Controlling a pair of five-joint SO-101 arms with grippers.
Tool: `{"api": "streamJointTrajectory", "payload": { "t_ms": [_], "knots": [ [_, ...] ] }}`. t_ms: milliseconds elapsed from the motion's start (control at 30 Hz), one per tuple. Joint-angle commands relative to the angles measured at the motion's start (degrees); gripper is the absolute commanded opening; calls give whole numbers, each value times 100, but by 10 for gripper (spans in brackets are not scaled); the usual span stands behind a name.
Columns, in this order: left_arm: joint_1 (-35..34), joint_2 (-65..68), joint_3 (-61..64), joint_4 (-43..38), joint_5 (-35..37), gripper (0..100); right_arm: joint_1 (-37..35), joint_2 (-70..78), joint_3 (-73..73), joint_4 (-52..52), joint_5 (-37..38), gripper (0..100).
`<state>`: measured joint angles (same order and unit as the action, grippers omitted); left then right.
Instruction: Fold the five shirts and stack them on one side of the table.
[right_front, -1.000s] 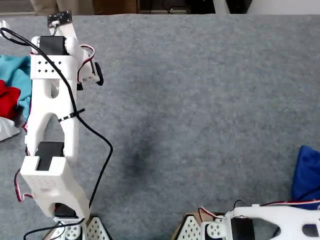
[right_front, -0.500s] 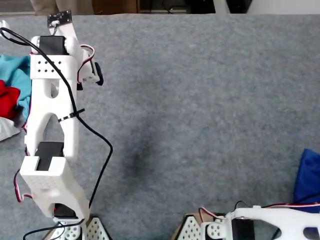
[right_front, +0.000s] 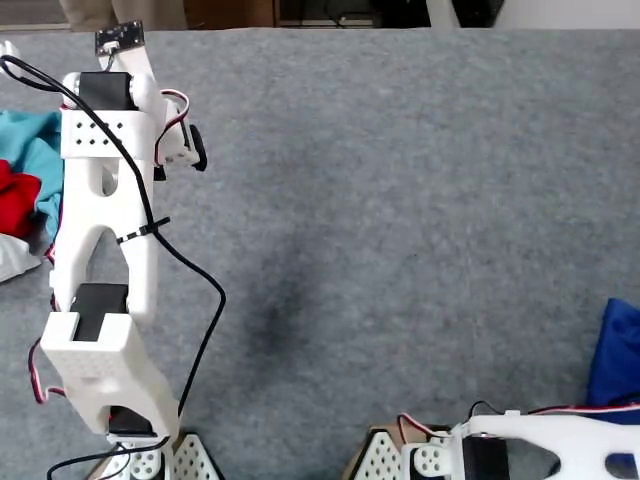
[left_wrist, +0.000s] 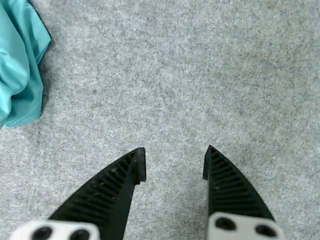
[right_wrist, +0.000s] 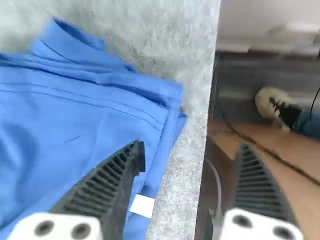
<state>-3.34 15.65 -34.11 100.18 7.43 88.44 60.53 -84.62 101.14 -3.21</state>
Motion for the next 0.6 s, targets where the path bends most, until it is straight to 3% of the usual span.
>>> {"api": "streamJointTrajectory", "payload": {
  "t_ms": [0,67,200,367,567],
  "knots": [
    [-62,-338,-202,53,-35,199,-462,-1095,-295,123,26,122],
    [-70,-347,-185,53,-44,199,-822,-1464,-295,123,44,8],
    [-211,-400,-220,62,-18,188,-1604,-2088,-295,123,18,29],
    [-651,-1059,53,62,-114,50,-2888,-2730,-295,123,18,29],
    [-2004,-2105,853,62,-677,23,-4637,-3380,-286,123,9,30]
  ]
}}
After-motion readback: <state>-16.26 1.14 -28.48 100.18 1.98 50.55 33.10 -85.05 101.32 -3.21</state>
